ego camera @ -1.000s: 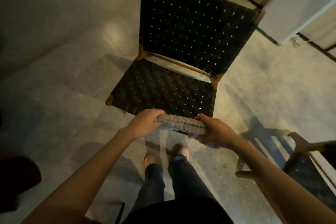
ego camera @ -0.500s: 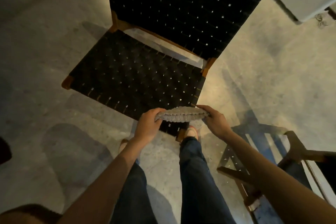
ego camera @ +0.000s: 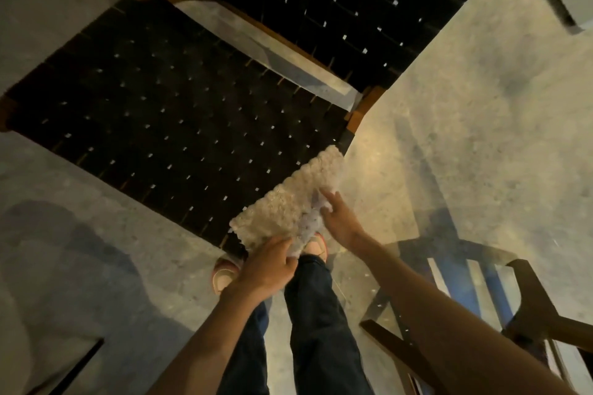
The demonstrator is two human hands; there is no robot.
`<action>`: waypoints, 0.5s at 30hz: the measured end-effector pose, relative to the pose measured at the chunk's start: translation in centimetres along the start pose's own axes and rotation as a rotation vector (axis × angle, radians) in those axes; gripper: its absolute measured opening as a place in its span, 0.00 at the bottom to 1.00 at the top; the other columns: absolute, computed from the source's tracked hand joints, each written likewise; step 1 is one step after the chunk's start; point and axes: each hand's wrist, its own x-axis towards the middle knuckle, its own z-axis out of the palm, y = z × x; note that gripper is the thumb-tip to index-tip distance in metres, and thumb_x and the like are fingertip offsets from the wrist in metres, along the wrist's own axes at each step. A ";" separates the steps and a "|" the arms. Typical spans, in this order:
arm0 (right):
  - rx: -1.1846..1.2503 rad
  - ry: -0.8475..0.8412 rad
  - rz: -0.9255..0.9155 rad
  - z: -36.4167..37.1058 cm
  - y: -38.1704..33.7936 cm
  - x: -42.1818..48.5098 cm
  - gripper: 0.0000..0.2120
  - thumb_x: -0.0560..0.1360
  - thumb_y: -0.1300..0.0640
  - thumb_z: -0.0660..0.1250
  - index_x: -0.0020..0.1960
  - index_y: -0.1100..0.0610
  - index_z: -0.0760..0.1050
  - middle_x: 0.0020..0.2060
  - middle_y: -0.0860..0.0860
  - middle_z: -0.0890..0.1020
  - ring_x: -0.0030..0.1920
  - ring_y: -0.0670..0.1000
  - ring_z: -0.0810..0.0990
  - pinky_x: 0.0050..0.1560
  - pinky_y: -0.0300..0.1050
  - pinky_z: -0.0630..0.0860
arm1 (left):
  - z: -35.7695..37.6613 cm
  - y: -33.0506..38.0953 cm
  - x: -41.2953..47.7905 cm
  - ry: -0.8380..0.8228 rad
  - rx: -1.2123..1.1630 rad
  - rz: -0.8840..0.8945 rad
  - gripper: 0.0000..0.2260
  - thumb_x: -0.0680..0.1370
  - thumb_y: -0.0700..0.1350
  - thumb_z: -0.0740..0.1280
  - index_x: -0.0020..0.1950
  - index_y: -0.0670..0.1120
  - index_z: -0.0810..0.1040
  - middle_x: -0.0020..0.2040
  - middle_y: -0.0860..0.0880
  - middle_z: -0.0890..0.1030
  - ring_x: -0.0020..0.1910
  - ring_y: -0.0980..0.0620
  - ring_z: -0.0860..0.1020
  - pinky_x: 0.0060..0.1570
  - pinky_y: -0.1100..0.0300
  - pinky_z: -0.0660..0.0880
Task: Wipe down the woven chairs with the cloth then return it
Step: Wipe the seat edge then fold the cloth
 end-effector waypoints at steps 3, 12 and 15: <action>0.173 0.057 0.029 4.6 0.2 2.2 0.37 0.79 0.44 0.59 0.77 0.45 0.37 0.75 0.55 0.33 0.76 0.60 0.54 0.75 0.56 0.55 | 0.8 -1.7 0.0 0.189 -0.063 0.027 0.14 0.81 0.45 0.60 0.66 0.51 0.71 0.64 0.53 0.74 0.62 0.56 0.72 0.60 0.63 0.70; 0.190 0.672 0.097 6.6 -0.4 9.1 0.37 0.79 0.39 0.55 0.77 0.48 0.36 0.70 0.60 0.60 0.66 0.61 0.66 0.64 0.55 0.67 | -3.2 -3.8 7.1 0.549 0.000 0.134 0.18 0.80 0.39 0.57 0.71 0.46 0.69 0.71 0.49 0.67 0.70 0.50 0.64 0.68 0.54 0.60; 0.166 0.768 0.064 4.8 0.0 11.4 0.31 0.82 0.45 0.51 0.78 0.53 0.40 0.68 0.60 0.64 0.64 0.59 0.67 0.64 0.50 0.65 | -4.0 -3.0 10.6 0.522 0.000 0.110 0.20 0.82 0.42 0.55 0.74 0.50 0.63 0.76 0.52 0.59 0.76 0.52 0.53 0.73 0.52 0.52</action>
